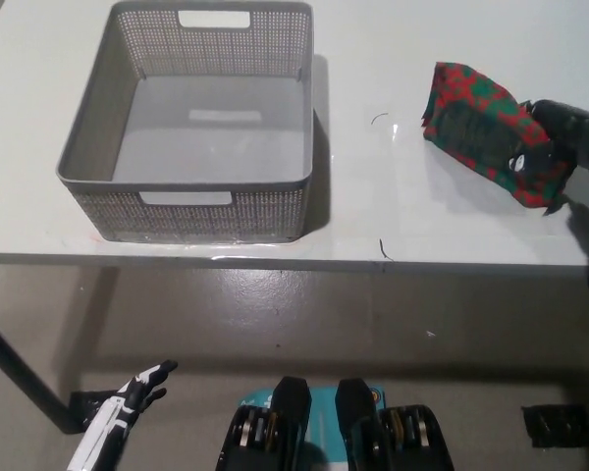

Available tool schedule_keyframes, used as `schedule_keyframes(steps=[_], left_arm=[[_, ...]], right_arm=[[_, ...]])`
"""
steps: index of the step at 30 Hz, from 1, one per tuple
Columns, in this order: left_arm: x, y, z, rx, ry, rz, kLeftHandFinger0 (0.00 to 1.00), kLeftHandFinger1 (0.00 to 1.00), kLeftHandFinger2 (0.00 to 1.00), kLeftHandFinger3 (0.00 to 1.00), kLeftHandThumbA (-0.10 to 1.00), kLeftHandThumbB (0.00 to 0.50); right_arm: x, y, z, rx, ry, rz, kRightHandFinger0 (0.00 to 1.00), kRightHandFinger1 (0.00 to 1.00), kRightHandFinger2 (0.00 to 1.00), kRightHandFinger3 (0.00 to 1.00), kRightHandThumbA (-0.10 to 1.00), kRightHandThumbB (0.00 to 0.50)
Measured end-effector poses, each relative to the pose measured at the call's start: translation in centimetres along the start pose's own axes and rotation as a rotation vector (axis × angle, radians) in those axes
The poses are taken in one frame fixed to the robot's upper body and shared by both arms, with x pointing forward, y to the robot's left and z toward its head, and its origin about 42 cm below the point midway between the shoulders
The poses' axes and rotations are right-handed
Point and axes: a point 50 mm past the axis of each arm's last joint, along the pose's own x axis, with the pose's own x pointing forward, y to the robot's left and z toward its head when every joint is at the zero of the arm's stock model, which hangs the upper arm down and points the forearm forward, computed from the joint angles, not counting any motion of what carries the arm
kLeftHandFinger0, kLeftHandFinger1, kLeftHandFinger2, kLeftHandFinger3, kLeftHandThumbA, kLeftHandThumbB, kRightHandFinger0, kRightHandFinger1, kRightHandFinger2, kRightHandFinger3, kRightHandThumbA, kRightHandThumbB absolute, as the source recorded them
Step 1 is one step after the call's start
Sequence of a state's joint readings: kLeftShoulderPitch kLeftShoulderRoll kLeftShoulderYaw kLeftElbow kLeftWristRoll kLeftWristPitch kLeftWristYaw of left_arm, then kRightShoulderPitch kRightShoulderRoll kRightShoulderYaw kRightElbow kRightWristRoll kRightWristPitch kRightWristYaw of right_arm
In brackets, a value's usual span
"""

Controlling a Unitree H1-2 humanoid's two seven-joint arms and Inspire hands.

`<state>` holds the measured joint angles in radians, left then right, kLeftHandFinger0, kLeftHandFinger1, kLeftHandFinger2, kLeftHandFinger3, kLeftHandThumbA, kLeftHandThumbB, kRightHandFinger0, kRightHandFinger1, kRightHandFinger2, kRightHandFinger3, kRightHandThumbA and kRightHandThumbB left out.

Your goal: Use the right hand to pick up a bag of coffee beans on the right hand side and place it into a container on the left hand side

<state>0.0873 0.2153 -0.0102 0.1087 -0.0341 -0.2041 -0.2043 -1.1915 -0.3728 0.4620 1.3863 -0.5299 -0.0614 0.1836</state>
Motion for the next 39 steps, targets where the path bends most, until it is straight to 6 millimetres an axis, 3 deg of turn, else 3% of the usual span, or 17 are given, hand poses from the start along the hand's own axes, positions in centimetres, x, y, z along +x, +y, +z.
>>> schedule_keyframes(steps=[1,4,5,7,9,11,15,22,25,28,32,35,39], left_arm=[[0.0,0.0,0.0,0.0,0.001,0.0,1.0,1.0,1.0,1.0,1.0,0.21],[0.0,0.0,0.0,-0.001,0.003,0.0,1.0,1.0,1.0,1.0,1.0,0.2],[0.0,0.0,0.0,-0.001,0.004,0.0,1.0,1.0,1.0,1.0,1.0,0.2],[0.0,0.0,0.0,-0.001,0.005,0.0,1.0,1.0,1.0,1.0,1.0,0.202],[0.0,0.0,0.0,-0.001,0.007,0.0,1.0,1.0,1.0,1.0,1.0,0.208],[0.0,0.0,0.0,-0.002,0.008,0.0,1.0,1.0,1.0,1.0,1.0,0.183],[0.1,0.0,0.0,-0.001,0.006,0.0,1.0,1.0,1.0,1.0,1.0,0.202],[0.2,0.1,0.1,-0.001,0.002,0.0,1.0,1.0,1.0,1.0,1.0,0.2],[0.2,0.1,0.1,-0.001,0.001,0.0,1.0,1.0,1.0,1.0,1.0,0.197],[0.2,0.1,0.1,-0.001,0.002,0.0,1.0,1.0,1.0,1.0,1.0,0.204],[0.1,0.1,0.1,-0.001,0.002,0.0,1.0,1.0,1.0,1.0,1.0,0.198],[0.1,0.1,0.1,-0.001,0.003,0.0,1.0,1.0,1.0,1.0,1.0,0.202],[0.1,0.1,0.1,0.0,0.003,-0.002,1.0,1.0,1.0,1.0,1.0,0.189]], right_arm=[[0.0,0.1,-0.1,0.004,-0.004,-0.015,0.0,0.39,0.8,0.74,-0.1,0.181],[0.0,0.4,-0.5,0.017,-0.017,-0.062,0.0,0.26,0.68,0.64,-0.1,0.193],[-0.1,0.4,-0.6,0.023,-0.021,-0.075,0.0,0.25,0.72,0.68,-0.1,0.192],[-0.1,0.6,-0.9,0.044,-0.033,-0.116,0.0,0.27,0.83,0.86,-0.1,0.191],[-0.1,0.8,-1.1,0.058,-0.038,-0.141,0.0,0.33,0.88,0.93,-0.1,0.178],[-0.2,0.9,-1.2,0.074,-0.045,-0.171,0.0,0.39,0.88,0.98,-0.1,0.149],[-0.2,0.7,-1.2,0.129,-0.061,-0.232,0.01,0.54,0.89,1.0,-0.1,0.149],[-0.5,-0.7,-0.9,0.278,-0.095,-0.365,0.0,0.45,0.82,0.97,-0.1,0.08],[-0.5,-2.3,0.2,0.329,-0.115,-0.411,0.0,0.43,0.8,0.96,-0.1,0.138],[-0.7,-4.2,2.2,0.351,-0.161,-0.457,0.01,0.47,0.81,0.91,-0.1,0.127],[-0.9,-6.0,4.9,0.366,-0.218,-0.497,0.04,0.52,0.84,0.93,-0.1,0.127],[-1.3,-8.0,8.0,0.38,-0.287,-0.532,0.0,0.4,0.79,0.91,-0.1,0.125],[-1.9,-9.9,10.9,0.398,-0.348,-0.561,0.0,0.37,0.78,0.88,-0.1,0.119]])
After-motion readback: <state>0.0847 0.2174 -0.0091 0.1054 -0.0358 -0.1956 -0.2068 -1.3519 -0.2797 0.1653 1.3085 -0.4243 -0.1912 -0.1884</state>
